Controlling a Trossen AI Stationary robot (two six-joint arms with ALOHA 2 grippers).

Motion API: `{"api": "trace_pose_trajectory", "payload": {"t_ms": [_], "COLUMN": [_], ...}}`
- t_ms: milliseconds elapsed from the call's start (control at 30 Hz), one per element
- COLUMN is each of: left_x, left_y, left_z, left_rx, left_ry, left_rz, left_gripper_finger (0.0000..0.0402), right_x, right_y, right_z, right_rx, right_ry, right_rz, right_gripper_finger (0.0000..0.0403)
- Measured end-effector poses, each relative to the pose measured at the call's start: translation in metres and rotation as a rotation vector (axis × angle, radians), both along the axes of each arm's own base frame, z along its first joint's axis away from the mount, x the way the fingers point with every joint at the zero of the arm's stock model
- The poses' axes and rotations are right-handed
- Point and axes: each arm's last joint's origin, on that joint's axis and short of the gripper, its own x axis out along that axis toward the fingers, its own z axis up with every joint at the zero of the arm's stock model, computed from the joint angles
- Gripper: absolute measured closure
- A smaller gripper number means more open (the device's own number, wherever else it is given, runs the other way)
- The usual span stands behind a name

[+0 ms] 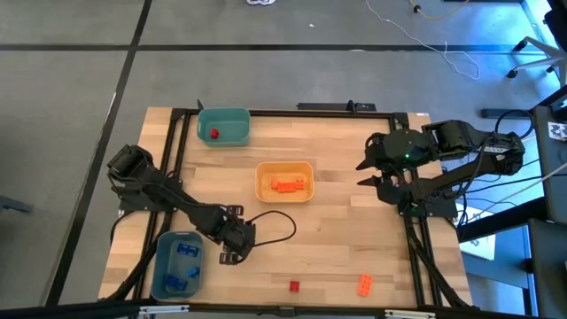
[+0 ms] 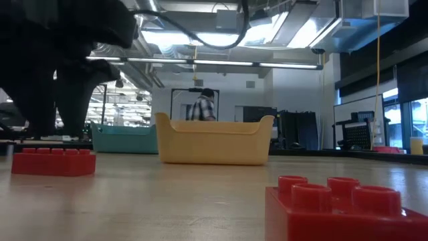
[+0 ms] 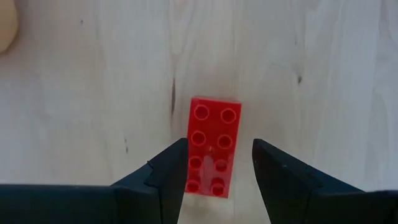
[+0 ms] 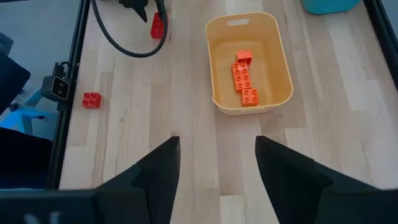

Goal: Sort & place blocks by color
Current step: Put the left red 8 stud game piece into the green bin

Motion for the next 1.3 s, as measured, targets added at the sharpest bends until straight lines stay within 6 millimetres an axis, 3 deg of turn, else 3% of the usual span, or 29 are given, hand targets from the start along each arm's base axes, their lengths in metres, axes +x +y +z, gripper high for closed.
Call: {"api": "trace_pose_trajectory", "payload": {"t_ms": [233,967,1300], "left_x": [-0.004,-0.001,0.005], "left_y": [0.003,0.007,0.004], "left_z": [-0.012,-0.021,-0.039], "left_rx": [0.016,0.001,-0.007], "left_ry": [-0.019,0.013,0.049], "left_rz": [0.014,-0.006,-0.005], "left_gripper_finger": [0.0230,0.0230,0.0230], "right_x": [0.000,0.000,0.000], "right_y": [0.000,0.000,0.000], "right_z": [0.000,0.000,0.000], "right_rx": [0.000,-0.031,-0.032], "right_ry": [0.000,-0.004,-0.004], "right_rz": [0.000,0.036,0.038], "right_gripper_finger": [0.0194,0.0194,0.0194]}}
